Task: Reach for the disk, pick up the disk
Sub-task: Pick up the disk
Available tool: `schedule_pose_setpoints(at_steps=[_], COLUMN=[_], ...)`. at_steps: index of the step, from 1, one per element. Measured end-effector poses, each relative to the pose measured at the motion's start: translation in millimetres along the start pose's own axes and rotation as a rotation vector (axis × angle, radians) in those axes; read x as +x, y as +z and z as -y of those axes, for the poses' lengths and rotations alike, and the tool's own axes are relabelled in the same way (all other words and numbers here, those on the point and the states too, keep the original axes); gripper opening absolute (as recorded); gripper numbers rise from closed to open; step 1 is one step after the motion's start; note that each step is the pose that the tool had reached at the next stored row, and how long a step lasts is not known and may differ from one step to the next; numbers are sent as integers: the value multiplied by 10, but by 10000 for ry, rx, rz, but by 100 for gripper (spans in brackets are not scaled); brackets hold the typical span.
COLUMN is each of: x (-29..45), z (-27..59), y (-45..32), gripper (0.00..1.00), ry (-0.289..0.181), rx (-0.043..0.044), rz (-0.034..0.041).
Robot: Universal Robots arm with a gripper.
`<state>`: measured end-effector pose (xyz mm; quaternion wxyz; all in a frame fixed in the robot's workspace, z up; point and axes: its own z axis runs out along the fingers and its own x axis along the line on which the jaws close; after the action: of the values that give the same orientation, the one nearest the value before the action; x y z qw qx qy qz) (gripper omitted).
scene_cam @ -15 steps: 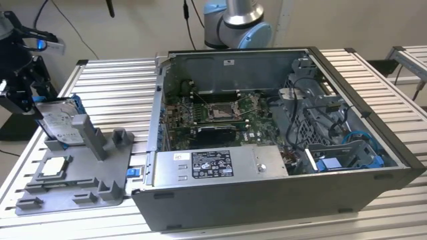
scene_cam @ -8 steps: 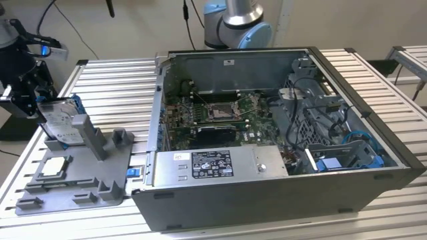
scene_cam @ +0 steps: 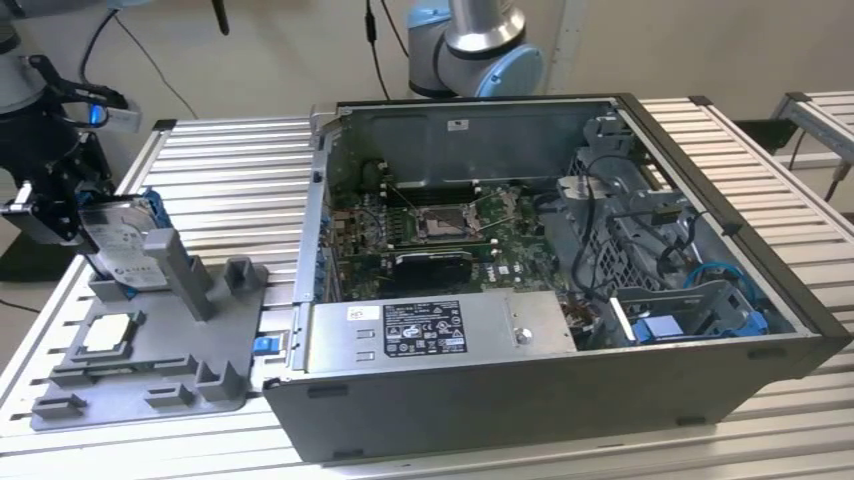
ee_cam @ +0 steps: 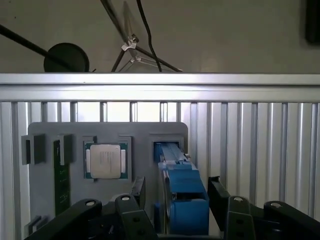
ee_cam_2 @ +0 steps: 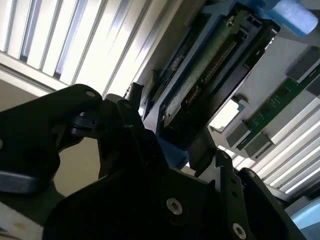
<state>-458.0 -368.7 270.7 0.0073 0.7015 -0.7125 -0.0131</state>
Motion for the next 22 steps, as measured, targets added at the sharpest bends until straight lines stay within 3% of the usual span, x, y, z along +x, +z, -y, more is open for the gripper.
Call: schedule_pose_setpoints(at_steps=[5,12,21,22], x=[-3,-3,-2,-2], z=[-3,-2,-1,-1], y=[69,94,102,102], gripper=[100,100,100,0], ry=[-32,-56,-58,-57], rx=[-2,-7,-4,-4], rz=[43,218,227,227])
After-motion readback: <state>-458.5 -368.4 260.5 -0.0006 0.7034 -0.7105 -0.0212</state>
